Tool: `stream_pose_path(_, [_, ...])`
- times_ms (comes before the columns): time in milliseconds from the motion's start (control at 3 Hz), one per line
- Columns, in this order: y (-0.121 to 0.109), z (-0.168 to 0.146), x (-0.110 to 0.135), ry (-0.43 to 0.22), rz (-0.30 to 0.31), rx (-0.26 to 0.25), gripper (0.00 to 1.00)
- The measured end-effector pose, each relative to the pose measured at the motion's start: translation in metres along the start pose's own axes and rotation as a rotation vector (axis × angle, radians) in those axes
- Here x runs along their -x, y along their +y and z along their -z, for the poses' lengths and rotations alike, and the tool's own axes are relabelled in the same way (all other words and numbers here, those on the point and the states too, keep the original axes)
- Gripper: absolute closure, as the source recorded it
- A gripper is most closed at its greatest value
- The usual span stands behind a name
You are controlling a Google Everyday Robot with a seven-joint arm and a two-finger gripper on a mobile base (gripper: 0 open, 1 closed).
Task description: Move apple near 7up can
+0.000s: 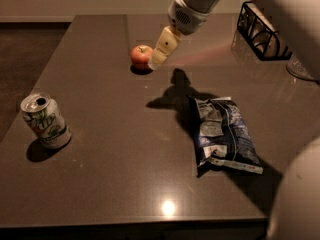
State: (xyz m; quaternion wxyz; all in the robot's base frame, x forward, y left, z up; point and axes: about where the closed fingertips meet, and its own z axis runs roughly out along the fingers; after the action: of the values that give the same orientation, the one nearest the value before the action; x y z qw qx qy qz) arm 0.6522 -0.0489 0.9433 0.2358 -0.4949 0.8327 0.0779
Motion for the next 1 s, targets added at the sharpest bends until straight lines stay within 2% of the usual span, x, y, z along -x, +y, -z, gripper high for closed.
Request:
stream_pose_path(333, [-0.016, -0.050, 0.037, 0.000, -0.083, -0.004, 0.00])
stream_pose_path(1000, [-0.015, -0.099, 0.069, 0.021, -0.117, 0.000, 0.00])
